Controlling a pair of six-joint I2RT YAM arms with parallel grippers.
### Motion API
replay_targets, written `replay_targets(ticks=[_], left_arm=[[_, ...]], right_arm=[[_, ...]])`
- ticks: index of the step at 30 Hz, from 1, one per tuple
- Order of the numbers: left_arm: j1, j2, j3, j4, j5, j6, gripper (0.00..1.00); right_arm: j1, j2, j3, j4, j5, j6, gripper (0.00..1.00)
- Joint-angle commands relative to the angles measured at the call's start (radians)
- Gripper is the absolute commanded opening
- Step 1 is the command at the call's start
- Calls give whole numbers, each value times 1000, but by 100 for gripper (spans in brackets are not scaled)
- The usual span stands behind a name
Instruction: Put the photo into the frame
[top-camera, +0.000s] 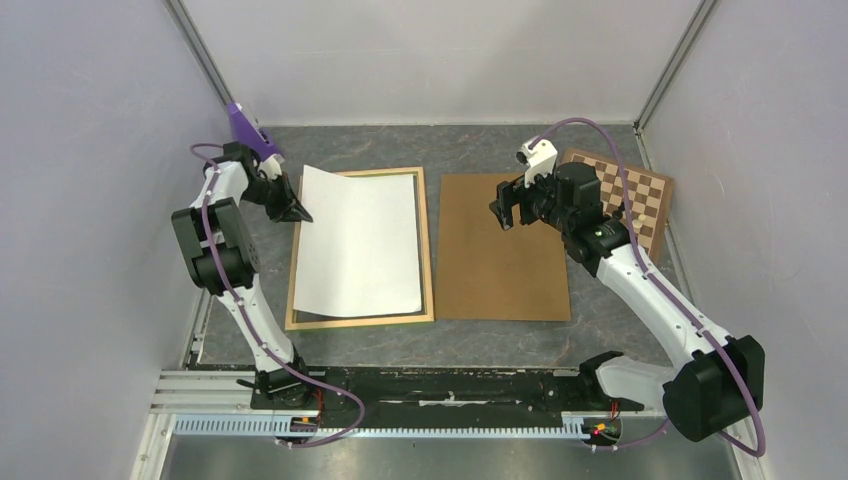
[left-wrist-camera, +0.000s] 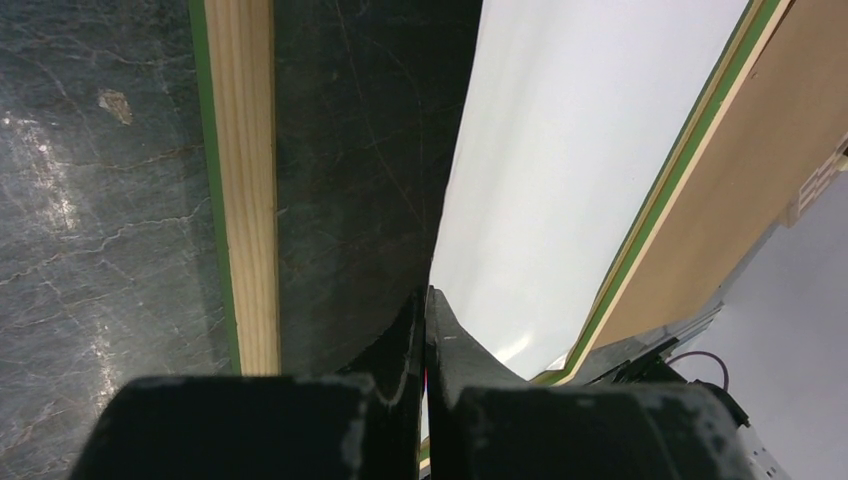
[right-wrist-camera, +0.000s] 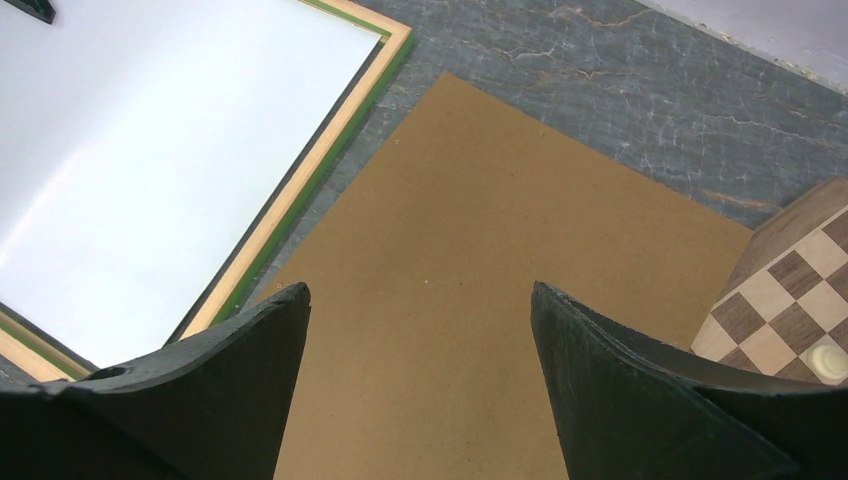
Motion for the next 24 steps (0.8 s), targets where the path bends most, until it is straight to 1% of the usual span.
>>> replay_targets(ticks=[1, 8, 24], left_arm=[[-12, 16, 34, 29, 38, -10, 2], [-34, 27, 48, 41, 15, -14, 2], [-38, 34, 42, 77, -29, -34, 2]], right_arm=[[6, 3, 2, 50, -7, -13, 84], [9, 5, 2, 50, -6, -14, 84], [9, 3, 0, 49, -4, -17, 84]])
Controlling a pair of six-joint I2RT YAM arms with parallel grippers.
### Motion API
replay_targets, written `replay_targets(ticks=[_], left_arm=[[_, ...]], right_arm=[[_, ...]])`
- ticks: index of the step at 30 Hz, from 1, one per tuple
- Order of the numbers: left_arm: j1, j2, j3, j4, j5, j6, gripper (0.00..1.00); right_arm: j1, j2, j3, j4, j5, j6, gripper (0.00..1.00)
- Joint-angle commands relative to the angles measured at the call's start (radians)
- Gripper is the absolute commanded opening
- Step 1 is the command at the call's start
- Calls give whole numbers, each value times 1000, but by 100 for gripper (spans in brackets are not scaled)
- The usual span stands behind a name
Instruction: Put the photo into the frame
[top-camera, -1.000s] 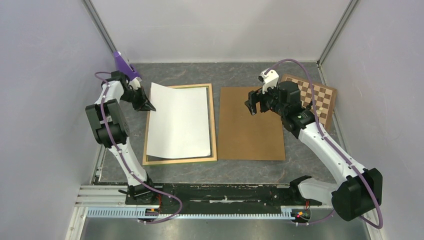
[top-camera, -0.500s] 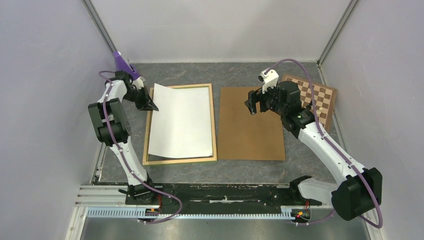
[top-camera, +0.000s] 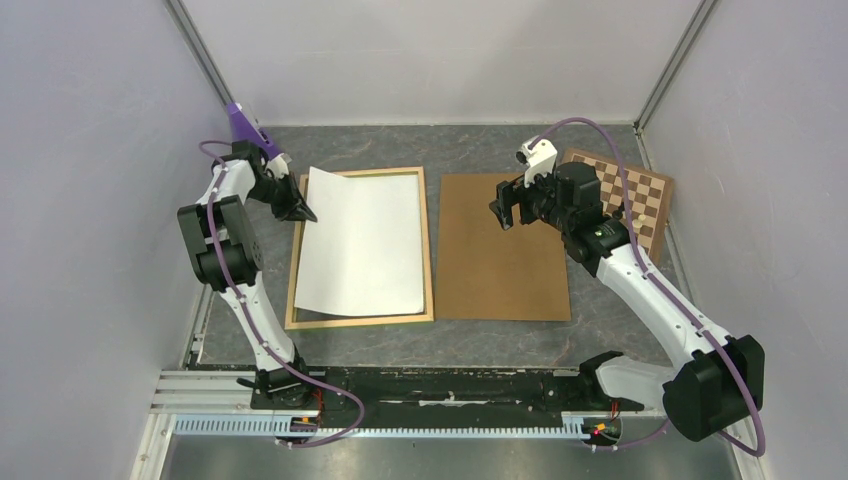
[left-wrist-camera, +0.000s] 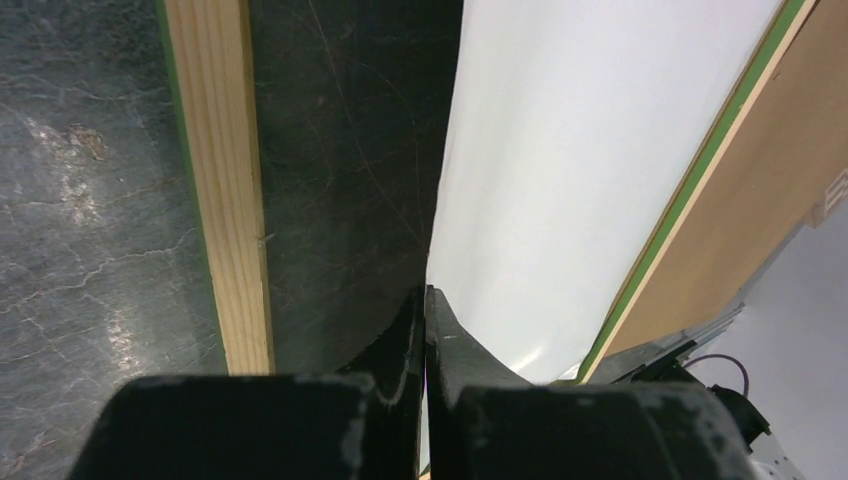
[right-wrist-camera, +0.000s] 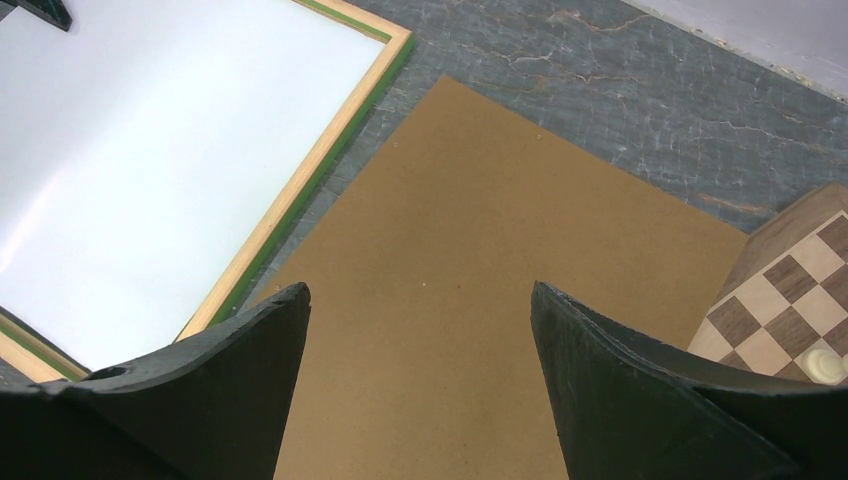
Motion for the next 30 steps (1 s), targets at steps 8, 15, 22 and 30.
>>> replay_targets(ticks=[8, 15, 22, 30], left_arm=[[-3, 10, 15, 79, -1, -46, 2], [-4, -14, -61, 132, 30, -88, 2], [-5, -41, -98, 156, 27, -100, 2], [-4, -33, -93, 163, 8, -100, 2]], right_arm=[[8, -1, -5, 43, -1, -12, 84], [7, 0, -5, 43, -2, -11, 84], [7, -1, -6, 46, -6, -10, 84], [7, -9, -14, 48, -9, -11, 84]])
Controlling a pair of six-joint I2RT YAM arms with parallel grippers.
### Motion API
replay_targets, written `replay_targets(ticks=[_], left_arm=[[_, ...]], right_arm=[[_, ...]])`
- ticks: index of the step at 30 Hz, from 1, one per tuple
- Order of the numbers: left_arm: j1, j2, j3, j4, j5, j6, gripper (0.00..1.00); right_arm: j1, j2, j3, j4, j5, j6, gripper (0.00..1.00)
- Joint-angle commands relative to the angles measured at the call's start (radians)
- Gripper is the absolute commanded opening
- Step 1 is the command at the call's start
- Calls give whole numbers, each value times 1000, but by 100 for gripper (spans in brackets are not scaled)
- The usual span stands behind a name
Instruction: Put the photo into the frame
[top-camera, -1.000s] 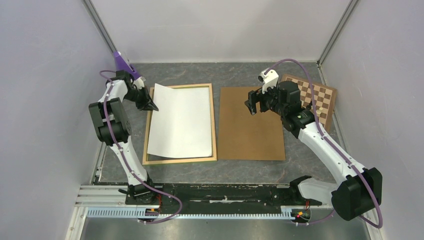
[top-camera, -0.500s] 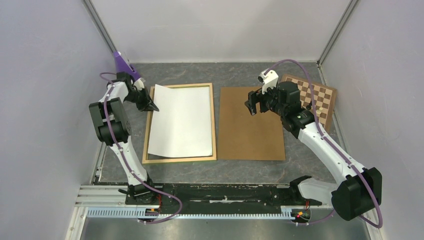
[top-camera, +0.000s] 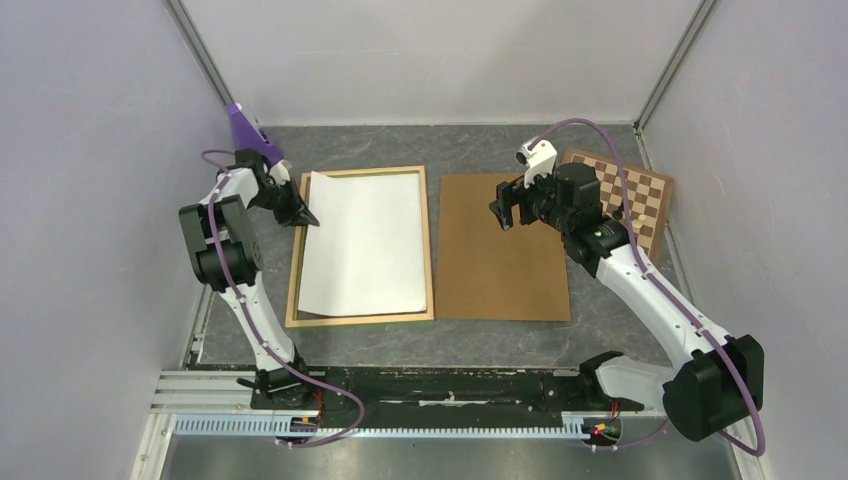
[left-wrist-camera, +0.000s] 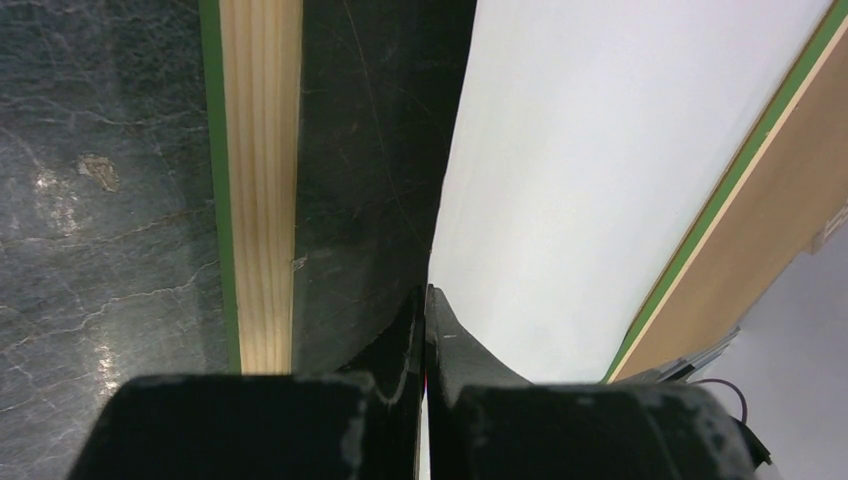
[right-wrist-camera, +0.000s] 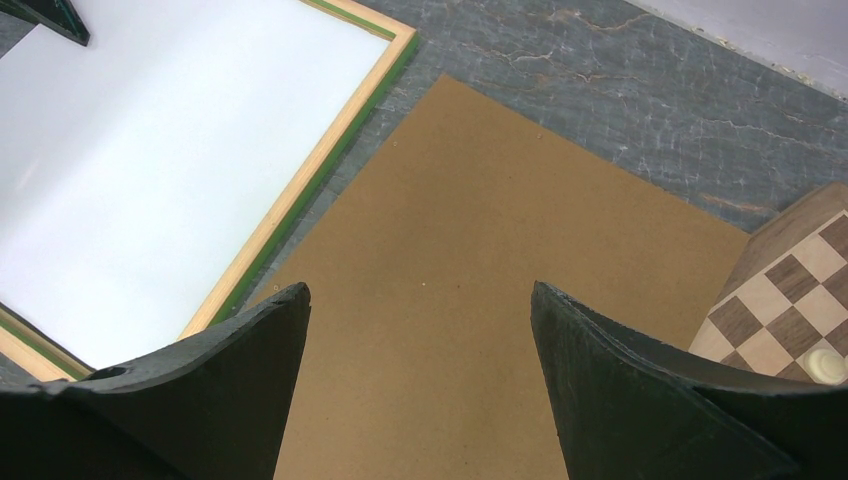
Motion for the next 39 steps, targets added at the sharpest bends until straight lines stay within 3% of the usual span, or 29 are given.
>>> replay_targets(ticks=[1, 18, 25, 39], left_arm=[[-5, -32, 4, 29, 13, -50, 3], [-5, -15, 23, 28, -28, -39, 12], [-3, -7, 25, 15, -57, -30, 20], [-3, 2, 33, 15, -64, -26, 19]], right_arm=[[7, -9, -6, 40, -9, -11, 84], [8, -8, -9, 40, -9, -11, 84], [6, -8, -11, 40, -10, -11, 84], [6, -11, -14, 41, -10, -12, 84]])
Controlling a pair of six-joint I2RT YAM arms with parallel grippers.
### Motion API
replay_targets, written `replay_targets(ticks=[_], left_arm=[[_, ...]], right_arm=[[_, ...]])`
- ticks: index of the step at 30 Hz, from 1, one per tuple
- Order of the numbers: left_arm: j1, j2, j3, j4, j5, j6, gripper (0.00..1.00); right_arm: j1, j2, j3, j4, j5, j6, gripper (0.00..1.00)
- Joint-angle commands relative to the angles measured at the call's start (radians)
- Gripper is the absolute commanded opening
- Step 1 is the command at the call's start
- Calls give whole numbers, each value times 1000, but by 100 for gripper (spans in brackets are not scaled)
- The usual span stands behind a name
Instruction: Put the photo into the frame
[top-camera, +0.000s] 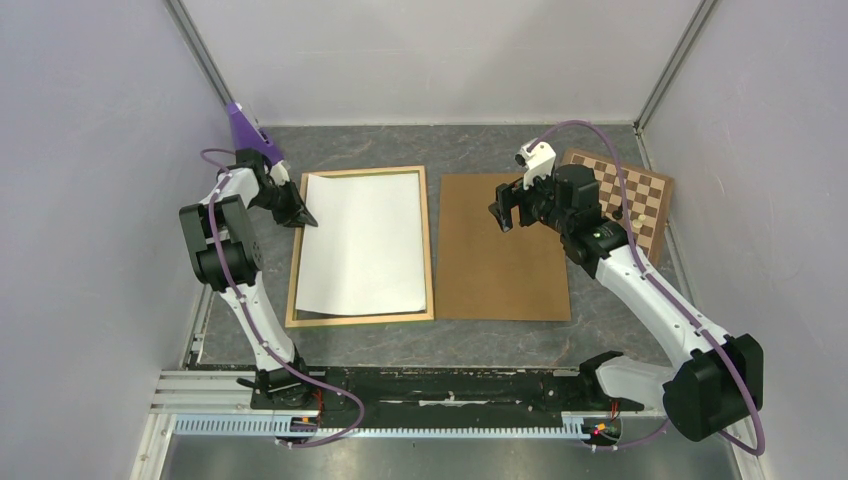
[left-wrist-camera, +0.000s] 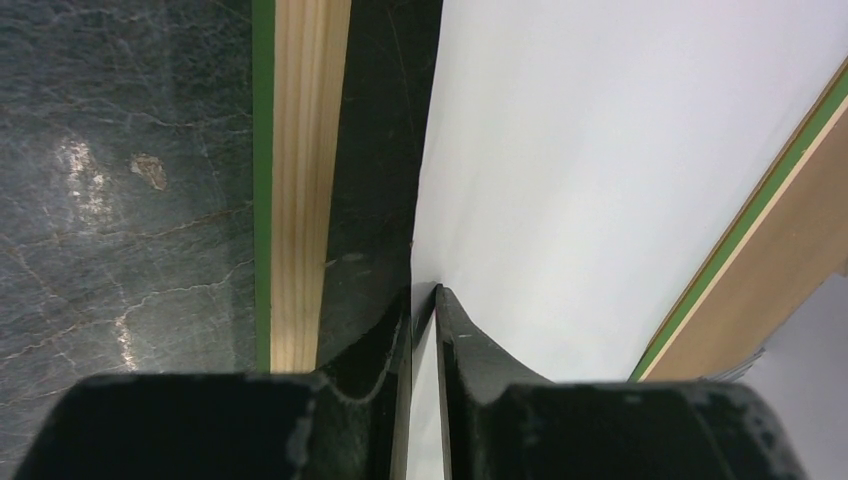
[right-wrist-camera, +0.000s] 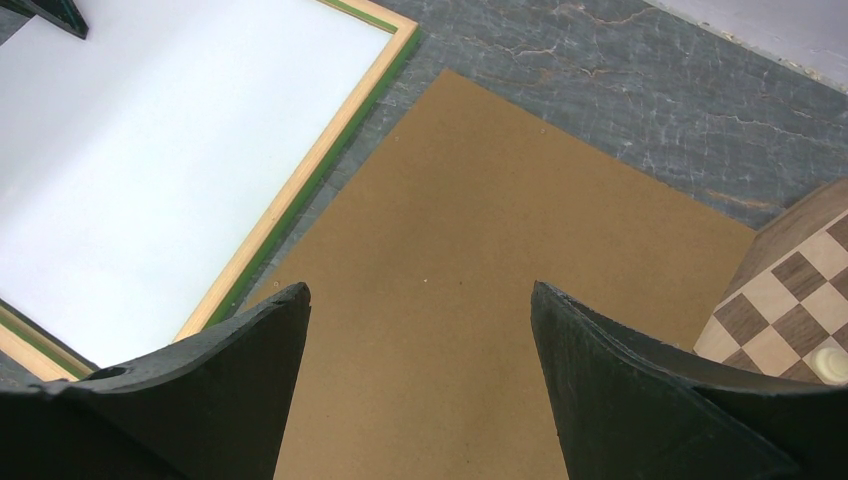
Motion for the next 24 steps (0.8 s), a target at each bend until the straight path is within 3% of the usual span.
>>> replay_targets(ticks=[1, 16, 24], left_arm=[[-2, 2, 36, 5, -4, -25, 19], [-9, 20, 57, -22, 5, -5, 25], [-10, 15, 62, -27, -17, -4, 36]], right_arm=[[5, -10, -1, 35, -10, -12, 84], [5, -6, 1, 35, -12, -12, 84], [5, -9, -2, 36, -12, -12, 84]])
